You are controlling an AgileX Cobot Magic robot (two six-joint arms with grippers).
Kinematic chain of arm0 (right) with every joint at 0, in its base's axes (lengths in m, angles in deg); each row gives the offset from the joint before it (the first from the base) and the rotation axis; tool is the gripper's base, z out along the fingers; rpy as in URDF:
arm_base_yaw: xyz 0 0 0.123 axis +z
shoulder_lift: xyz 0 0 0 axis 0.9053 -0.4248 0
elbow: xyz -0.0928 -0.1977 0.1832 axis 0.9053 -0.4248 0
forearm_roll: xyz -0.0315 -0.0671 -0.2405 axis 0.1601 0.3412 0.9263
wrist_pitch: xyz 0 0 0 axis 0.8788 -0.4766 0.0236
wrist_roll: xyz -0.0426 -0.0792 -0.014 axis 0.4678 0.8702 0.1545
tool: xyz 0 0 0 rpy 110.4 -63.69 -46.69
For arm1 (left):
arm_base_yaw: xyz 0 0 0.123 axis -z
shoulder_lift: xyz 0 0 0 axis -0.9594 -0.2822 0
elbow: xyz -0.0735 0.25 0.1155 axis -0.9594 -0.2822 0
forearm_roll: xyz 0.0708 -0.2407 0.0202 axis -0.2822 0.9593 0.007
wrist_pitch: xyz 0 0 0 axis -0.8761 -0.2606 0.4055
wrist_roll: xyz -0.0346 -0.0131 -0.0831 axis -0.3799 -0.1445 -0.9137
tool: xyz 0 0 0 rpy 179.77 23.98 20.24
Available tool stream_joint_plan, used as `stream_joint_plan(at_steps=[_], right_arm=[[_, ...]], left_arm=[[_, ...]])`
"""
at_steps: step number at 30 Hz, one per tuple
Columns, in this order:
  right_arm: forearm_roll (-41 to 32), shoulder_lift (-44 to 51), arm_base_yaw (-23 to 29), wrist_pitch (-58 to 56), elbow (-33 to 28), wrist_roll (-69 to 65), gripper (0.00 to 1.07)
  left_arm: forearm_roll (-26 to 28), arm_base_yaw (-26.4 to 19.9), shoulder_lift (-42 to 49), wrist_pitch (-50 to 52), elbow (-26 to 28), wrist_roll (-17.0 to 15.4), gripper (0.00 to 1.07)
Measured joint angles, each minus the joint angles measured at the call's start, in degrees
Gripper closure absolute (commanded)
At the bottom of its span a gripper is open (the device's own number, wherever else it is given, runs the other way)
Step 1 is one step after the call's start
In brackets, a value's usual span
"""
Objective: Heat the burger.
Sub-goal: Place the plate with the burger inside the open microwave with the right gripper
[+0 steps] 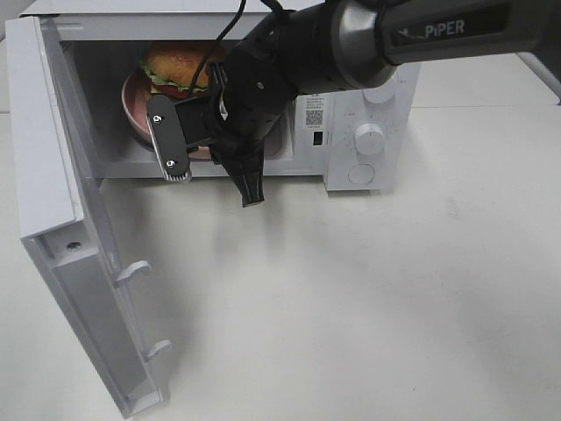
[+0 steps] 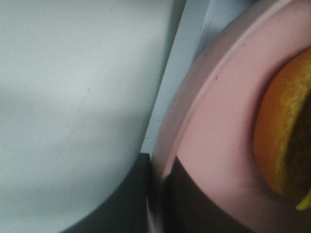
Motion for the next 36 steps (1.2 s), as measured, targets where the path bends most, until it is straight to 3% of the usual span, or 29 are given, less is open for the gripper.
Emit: stream_joint_plan(at_steps=[7, 23, 36], right_arm=[[0.74, -3.32, -0.06, -0.29, 4.98, -1.55, 1.07], [1.15, -7.68, -2.18, -0.34, 10.43, -2.86, 1.07], [1.95, -9.22, -2.58, 1.89, 11.23, -3.38, 1.06]], left_arm=[[0.00, 0.00, 0.00, 0.00, 0.00, 0.00, 0.09], [0.00, 0.00, 0.00, 0.00, 0.00, 0.00, 0.09], [0.00, 0.00, 0.00, 0.00, 0.00, 0.00, 0.09]])
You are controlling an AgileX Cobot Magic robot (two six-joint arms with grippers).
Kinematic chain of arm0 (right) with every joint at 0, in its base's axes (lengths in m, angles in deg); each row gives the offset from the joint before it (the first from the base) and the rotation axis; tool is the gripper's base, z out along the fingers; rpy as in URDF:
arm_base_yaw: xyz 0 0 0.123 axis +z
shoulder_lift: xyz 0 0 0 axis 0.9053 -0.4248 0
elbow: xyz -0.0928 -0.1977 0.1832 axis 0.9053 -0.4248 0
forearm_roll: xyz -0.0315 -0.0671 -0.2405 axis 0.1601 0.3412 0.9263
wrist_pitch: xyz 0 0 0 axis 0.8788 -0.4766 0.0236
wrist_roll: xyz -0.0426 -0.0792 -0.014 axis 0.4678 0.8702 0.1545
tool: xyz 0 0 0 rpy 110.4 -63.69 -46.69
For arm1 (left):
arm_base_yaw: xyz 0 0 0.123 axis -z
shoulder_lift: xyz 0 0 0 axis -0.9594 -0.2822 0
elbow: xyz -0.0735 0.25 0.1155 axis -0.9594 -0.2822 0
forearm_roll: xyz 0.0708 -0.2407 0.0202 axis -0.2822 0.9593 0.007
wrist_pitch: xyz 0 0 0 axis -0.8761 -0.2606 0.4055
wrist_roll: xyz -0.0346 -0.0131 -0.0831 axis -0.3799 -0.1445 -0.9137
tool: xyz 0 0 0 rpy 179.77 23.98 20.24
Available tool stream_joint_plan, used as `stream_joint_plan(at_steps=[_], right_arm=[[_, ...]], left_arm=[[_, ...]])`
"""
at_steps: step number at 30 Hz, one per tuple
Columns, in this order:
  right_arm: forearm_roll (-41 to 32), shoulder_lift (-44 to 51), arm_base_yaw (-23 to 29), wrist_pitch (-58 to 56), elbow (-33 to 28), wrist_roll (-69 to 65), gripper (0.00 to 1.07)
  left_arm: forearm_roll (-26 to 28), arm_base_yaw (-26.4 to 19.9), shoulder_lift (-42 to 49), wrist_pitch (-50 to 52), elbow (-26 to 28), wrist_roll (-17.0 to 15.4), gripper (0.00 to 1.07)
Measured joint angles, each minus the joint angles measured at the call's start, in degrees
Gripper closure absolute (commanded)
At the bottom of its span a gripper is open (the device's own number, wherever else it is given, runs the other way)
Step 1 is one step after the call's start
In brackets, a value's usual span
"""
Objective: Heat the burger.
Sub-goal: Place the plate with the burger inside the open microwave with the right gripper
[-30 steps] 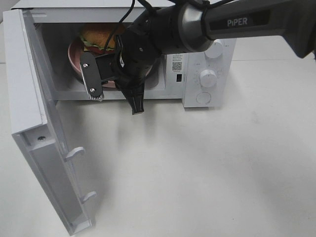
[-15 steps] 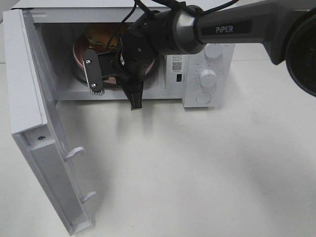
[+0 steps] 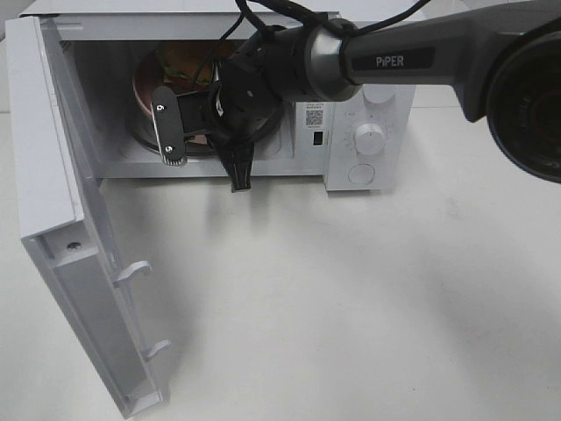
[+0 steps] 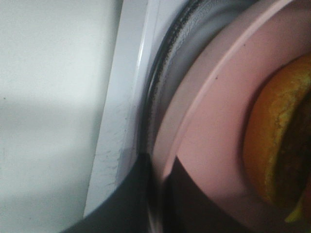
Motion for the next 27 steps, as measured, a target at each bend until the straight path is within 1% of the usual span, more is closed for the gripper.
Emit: stream_joint_plan(at_steps=[12, 13, 14, 16, 17, 19, 20, 21, 22, 23, 24, 25, 26, 27], right_arm=[[0.23, -1.38, 0.06, 0.46, 0.69, -0.06, 1.02], [0.23, -1.38, 0.11, 0.46, 0.69, -0.23, 1.00], [0.23, -1.38, 0.11, 0.46, 0.69, -0.23, 1.00], [0.29, -1.38, 0.23, 0.86, 0.92, -1.78, 0.94], [0.29, -1.38, 0.23, 0.86, 0.92, -1.78, 0.94], [0.74, -1.32, 0.23, 0.97, 1.32, -2.69, 0.84], [0.74, -1.32, 0.23, 0.97, 1.32, -2.69, 0.84], [0.80, -1.32, 0.23, 1.03, 1.55, -3.15, 0.75], [0.80, -1.26, 0.23, 0.80, 1.60, -3.21, 0.70], [0.80, -1.26, 0.23, 0.80, 1.60, -3.21, 0.70], [0.86, -1.26, 0.23, 0.80, 1.60, -3.32, 0.61], [0.86, -1.26, 0.23, 0.80, 1.60, -3.32, 0.61], [0.92, -1.26, 0.23, 0.80, 1.66, -3.38, 0.54], [0.92, -1.20, 0.29, 0.74, 1.66, -3.38, 0.51]], left_arm=[[0.00, 0.00, 0.00, 0.00, 0.00, 0.00, 0.09], [0.00, 0.00, 0.00, 0.00, 0.00, 0.00, 0.09], [0.00, 0.00, 0.00, 0.00, 0.00, 0.00, 0.09], [0.00, 0.00, 0.00, 0.00, 0.00, 0.00, 0.09], [0.00, 0.00, 0.00, 0.00, 0.00, 0.00, 0.09], [0.00, 0.00, 0.00, 0.00, 0.00, 0.00, 0.09], [0.00, 0.00, 0.00, 0.00, 0.00, 0.00, 0.09], [0.00, 0.00, 0.00, 0.00, 0.00, 0.00, 0.09], [0.00, 0.00, 0.00, 0.00, 0.00, 0.00, 0.09], [0.00, 0.00, 0.00, 0.00, 0.00, 0.00, 0.09], [0.00, 0.00, 0.00, 0.00, 0.00, 0.00, 0.09], [0.00, 0.00, 0.00, 0.00, 0.00, 0.00, 0.09], [0.00, 0.00, 0.00, 0.00, 0.00, 0.00, 0.09], [0.00, 0.00, 0.00, 0.00, 0.00, 0.00, 0.09]])
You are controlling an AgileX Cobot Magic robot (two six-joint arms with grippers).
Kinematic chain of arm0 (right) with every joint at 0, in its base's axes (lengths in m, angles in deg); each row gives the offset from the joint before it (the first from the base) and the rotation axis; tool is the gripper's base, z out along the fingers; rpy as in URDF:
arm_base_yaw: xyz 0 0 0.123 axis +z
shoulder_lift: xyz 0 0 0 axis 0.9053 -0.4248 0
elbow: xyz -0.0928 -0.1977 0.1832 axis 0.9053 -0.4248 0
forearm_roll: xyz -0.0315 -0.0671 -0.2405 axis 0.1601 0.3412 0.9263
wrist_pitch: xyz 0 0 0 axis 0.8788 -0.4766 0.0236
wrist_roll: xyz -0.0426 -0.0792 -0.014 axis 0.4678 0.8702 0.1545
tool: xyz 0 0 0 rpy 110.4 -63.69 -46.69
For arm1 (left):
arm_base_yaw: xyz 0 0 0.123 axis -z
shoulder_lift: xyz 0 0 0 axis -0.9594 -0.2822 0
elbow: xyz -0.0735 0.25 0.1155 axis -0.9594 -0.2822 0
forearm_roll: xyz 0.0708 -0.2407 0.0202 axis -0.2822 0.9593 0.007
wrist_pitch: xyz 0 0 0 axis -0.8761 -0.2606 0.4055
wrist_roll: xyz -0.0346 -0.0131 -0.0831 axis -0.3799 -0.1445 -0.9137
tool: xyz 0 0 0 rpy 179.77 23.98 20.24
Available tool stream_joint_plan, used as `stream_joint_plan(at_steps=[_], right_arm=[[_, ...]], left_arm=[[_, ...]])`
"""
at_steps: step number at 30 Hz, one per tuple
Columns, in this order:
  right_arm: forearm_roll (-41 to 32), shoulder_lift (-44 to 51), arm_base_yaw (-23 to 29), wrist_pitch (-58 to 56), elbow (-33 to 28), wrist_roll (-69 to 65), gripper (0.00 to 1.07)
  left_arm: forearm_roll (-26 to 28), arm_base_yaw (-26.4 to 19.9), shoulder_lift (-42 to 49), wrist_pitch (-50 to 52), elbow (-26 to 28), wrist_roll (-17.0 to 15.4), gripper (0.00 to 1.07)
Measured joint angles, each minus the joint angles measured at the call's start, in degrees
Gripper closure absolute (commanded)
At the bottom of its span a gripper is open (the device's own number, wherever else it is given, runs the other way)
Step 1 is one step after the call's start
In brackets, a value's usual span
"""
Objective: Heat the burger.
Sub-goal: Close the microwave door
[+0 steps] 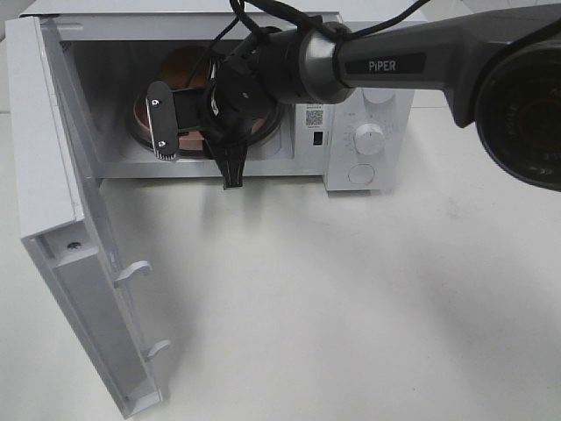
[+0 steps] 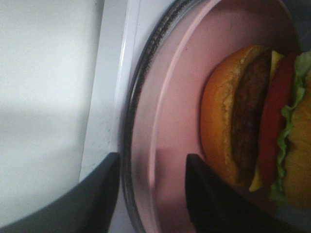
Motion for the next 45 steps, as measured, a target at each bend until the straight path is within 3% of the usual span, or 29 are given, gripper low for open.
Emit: stream_joint_plan(at_steps=[5, 16, 18, 29, 45], right_arm=[[-0.17, 0.00, 0.23, -1.66, 0.00, 0.00, 0.42], [-0.86, 2.41, 0.29, 0.17, -3.27, 0.00, 0.36], [-0.86, 5.16, 0.29, 3.67, -7.39, 0.00, 0.33], [-0.86, 12.43, 0.29, 10.43, -18.11, -0.74, 0.31], [-0.86, 26.01, 0.29, 12.09, -35.98, -6.53, 0.31]], left_arm=[[0.00, 0.00, 0.00, 0.00, 0.00, 0.00, 0.09], [0.00, 0.00, 0.00, 0.00, 0.00, 0.00, 0.09], [0.00, 0.00, 0.00, 0.00, 0.00, 0.00, 0.09], [0.00, 0.00, 0.00, 0.00, 0.00, 0.00, 0.09], [0.00, 0.00, 0.00, 0.00, 0.00, 0.00, 0.09]])
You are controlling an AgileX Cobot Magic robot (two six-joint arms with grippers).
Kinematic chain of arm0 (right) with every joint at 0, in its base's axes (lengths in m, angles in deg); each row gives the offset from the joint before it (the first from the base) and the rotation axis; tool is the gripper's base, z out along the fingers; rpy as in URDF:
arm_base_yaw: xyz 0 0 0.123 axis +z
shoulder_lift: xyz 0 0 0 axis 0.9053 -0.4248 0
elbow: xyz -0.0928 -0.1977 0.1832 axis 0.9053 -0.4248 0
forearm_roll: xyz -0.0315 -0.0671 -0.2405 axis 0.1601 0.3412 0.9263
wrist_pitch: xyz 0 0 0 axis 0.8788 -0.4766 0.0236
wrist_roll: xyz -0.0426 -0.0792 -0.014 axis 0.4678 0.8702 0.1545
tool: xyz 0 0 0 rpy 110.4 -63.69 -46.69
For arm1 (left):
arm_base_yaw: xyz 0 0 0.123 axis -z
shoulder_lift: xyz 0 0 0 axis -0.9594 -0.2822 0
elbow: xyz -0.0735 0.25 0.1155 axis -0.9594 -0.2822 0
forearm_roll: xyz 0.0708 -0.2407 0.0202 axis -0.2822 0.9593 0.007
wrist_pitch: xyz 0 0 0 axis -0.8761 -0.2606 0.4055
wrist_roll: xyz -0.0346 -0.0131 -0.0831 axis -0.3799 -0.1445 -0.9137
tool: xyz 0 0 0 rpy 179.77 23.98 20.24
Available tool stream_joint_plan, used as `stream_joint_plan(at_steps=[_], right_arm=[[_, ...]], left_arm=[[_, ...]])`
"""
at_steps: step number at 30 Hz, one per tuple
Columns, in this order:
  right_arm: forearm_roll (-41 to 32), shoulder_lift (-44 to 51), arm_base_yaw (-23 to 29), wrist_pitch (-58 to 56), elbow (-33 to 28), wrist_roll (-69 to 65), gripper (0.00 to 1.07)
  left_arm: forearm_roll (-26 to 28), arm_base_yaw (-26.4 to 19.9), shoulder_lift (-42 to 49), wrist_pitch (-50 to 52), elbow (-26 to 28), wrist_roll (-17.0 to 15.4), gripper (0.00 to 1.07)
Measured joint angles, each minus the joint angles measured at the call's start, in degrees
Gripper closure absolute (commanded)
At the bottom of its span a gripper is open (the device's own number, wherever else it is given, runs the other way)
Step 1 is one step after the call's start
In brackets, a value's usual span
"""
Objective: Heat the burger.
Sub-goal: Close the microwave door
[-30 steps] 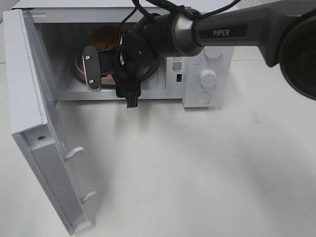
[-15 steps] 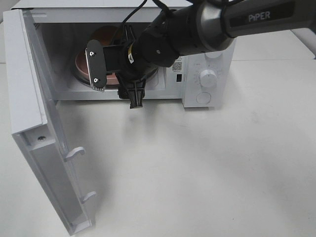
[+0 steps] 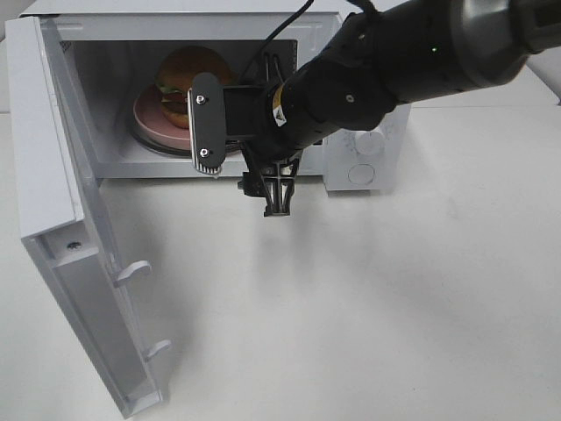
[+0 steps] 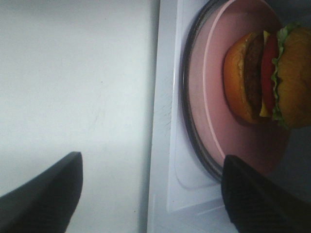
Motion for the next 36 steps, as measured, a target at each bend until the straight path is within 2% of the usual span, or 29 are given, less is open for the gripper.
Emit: stream_joint_plan(at_steps=[18, 26, 29, 31, 36], right_arm=[[-3.21, 16.04, 0.00, -5.21, -13.29, -10.94, 0.31], [-7.51, 23.72, 0.00, -10.60, -17.59, -22.92, 0.31], [-7.73, 26.24, 0.00, -14.38, -18.45, -28.53, 0.31], [-7.96, 29.34, 0.00, -20.91, -18.51, -36.10, 0.31], [-8.42, 31.74, 0.00, -28.65, -18.51, -40.74, 0.31]], left_arm=[[0.00, 0.00, 0.00, 0.00, 0.00, 0.00, 0.09], [0.00, 0.00, 0.00, 0.00, 0.00, 0.00, 0.09], [0.00, 0.00, 0.00, 0.00, 0.00, 0.00, 0.09], [0.00, 0.00, 0.00, 0.00, 0.00, 0.00, 0.09], [0.00, 0.00, 0.00, 0.00, 0.00, 0.00, 0.09]])
